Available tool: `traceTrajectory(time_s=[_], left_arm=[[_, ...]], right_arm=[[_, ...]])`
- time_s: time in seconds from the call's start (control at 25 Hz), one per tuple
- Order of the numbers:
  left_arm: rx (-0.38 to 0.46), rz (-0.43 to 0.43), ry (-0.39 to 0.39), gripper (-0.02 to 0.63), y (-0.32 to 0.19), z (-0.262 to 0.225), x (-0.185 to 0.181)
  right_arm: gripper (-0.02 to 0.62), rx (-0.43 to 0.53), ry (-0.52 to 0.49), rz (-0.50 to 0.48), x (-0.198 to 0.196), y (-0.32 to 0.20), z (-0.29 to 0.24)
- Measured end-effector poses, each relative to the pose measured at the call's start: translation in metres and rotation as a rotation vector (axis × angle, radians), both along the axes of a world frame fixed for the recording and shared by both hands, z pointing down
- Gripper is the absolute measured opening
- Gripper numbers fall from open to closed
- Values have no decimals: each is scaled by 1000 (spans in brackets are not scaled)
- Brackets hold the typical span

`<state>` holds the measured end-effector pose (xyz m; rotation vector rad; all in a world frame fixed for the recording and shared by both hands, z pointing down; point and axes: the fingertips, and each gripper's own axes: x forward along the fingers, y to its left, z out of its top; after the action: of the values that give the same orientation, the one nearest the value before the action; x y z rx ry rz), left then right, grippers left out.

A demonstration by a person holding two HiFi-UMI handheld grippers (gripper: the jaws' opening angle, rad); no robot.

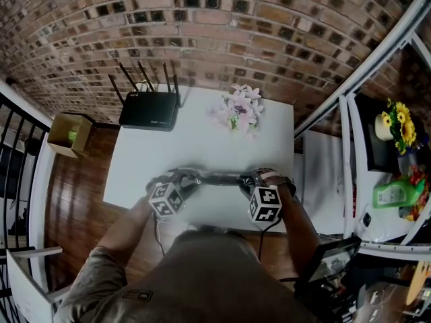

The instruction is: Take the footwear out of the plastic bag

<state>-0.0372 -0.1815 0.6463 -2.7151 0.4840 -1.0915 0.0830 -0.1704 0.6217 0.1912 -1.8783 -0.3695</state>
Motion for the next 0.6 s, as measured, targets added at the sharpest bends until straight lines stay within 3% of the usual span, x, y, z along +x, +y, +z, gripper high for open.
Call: traceTrajectory(time_s=[0.2, 0.6], left_arm=[[15, 5, -3, 109, 0, -3, -6], [38, 19, 7, 107, 2, -13, -15]], right_arm=[[80, 33, 15, 26, 11, -4, -2], [46, 69, 52, 55, 27, -7, -10]])
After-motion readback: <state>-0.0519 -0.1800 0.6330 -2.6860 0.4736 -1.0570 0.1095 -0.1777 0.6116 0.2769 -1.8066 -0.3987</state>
